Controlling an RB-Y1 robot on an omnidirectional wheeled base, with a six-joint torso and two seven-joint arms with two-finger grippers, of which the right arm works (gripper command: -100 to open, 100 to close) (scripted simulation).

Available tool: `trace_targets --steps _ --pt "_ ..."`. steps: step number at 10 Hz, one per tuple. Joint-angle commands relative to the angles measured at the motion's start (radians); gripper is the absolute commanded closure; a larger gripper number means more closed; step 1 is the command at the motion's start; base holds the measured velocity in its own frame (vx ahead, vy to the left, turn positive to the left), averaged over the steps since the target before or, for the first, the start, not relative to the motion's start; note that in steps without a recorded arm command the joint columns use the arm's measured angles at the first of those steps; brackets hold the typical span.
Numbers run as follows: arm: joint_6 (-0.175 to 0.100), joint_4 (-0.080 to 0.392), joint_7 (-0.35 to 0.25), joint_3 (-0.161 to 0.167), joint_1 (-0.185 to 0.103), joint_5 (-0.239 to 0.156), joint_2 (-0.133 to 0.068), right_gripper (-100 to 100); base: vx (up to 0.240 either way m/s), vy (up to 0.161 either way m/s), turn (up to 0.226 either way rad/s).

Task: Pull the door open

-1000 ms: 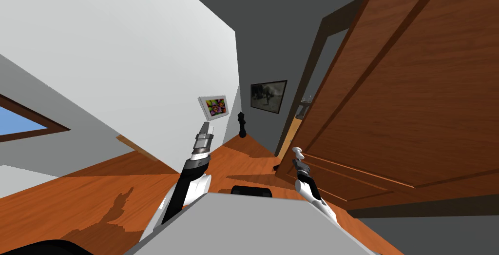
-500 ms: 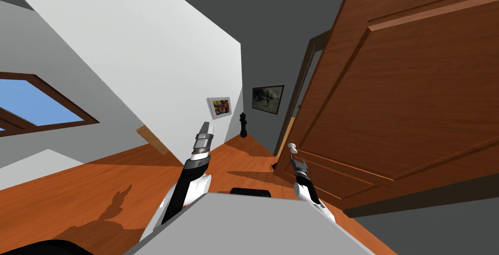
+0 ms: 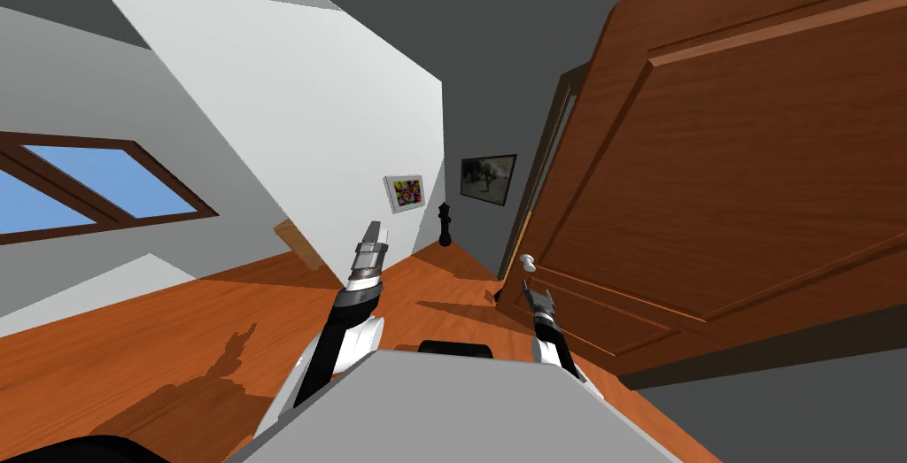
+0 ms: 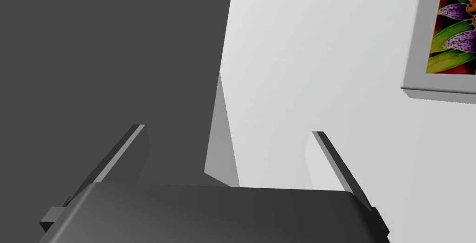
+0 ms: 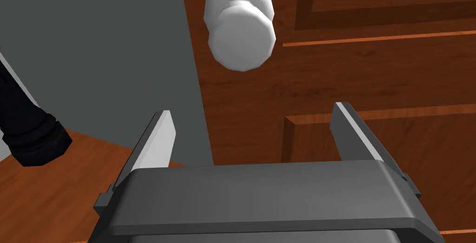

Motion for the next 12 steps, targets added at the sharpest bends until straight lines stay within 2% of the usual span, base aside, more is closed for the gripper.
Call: trace_targets --steps 1,2,10,11,12 --pt "-0.033 -0.020 -0.012 0.021 0.017 0.012 0.006 -100 -0.151 -0.027 0.095" --pt "-0.018 -0.017 -0.006 0.013 0.014 0.007 0.004 -100 -0.063 -0.013 0.016" --pt "-0.026 0.008 -0.023 -0.006 0.003 -0.001 -0.014 -100 0.176 -0.075 0.041" --pt "-0.026 0.008 -0.023 -0.006 0.003 -0.001 -0.014 100 -0.013 0.002 -0.020" --pt "-0.026 0.008 -0.023 -0.006 0.003 -0.001 -0.014 100 -0.037 0.011 -0.001"
